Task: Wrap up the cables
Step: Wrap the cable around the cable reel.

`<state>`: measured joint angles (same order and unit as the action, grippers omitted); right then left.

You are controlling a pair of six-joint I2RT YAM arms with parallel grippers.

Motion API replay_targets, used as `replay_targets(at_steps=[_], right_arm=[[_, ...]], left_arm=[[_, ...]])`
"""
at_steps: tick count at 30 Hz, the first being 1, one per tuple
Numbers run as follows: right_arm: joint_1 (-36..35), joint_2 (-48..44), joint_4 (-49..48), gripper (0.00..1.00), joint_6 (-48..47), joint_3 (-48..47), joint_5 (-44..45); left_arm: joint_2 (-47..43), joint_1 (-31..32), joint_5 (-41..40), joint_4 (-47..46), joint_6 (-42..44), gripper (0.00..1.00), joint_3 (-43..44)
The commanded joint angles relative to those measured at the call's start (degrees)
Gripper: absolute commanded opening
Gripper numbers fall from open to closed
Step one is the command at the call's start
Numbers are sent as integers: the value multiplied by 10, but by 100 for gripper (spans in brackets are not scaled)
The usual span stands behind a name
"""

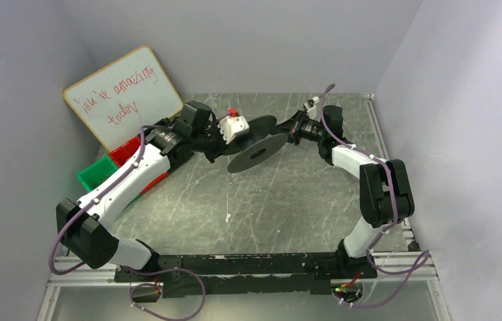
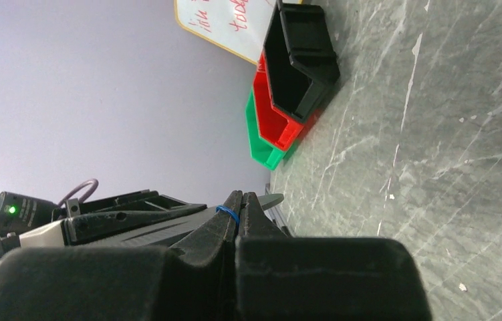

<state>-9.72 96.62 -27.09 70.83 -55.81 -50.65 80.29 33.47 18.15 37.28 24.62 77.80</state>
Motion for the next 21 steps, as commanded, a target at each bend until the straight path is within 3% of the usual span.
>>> replay_targets(at_steps=[1, 6, 16, 21], right_arm=[[22, 3, -44, 0, 14, -6, 37], [22, 9, -41, 0, -42, -21, 17], [31, -2, 18, 9, -187, -50, -2], [31, 2, 76, 11, -256, -75, -1]], left_arm=[[-15, 22, -12, 16, 22, 2, -7], [-19, 13, 19, 20, -21, 2, 16], [-28, -126, 172, 5, -146, 2, 73], [-19, -163, 225, 2, -199, 2, 108]])
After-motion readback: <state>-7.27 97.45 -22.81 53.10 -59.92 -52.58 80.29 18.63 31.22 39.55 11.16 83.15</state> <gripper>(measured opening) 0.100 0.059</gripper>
